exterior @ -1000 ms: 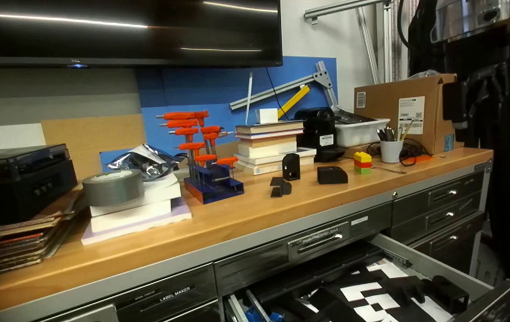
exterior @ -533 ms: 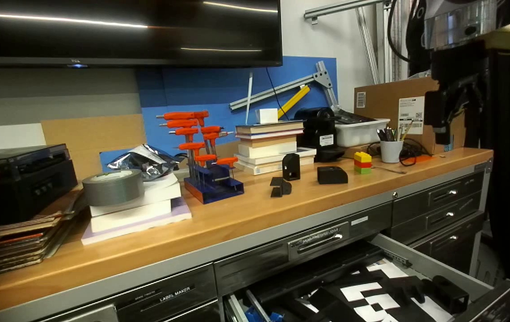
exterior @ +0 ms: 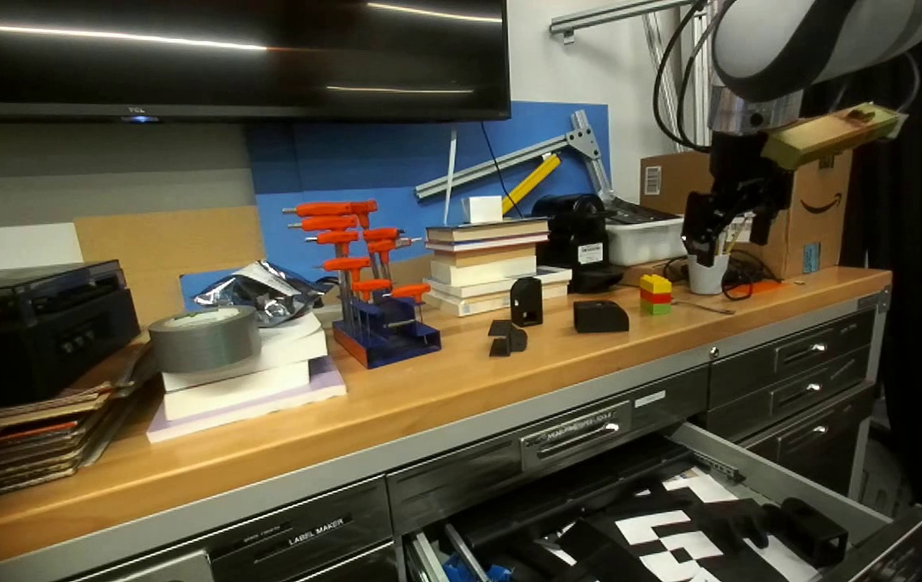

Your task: Put the black objects in the drawer and close it

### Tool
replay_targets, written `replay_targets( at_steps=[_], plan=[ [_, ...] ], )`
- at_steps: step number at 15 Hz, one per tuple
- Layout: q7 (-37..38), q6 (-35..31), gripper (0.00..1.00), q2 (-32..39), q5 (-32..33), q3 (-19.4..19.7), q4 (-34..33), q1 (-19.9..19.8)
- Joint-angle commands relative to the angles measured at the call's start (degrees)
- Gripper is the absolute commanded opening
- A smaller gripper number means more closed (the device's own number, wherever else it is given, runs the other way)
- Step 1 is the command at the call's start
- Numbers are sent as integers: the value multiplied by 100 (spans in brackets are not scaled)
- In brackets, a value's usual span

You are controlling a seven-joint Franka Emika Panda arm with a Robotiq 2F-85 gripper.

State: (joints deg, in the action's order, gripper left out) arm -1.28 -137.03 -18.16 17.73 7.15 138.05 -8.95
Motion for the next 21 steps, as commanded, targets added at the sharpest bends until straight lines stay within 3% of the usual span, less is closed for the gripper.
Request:
replay_targets(
  at_steps=[1,6,14,18,21],
  plan=[
    [-193,-609,100,844,-814,186,-776,131],
    [-464,-1115,100,1742,-2188,163,-1528,245],
    [-715,-510,100,2890,-3371,-261,-2708,173],
    [-596,166,100,3252,-3547,-415,-3253,155],
    [-162,824,100,3306,-3068,-307,-3479,240]
  ],
)
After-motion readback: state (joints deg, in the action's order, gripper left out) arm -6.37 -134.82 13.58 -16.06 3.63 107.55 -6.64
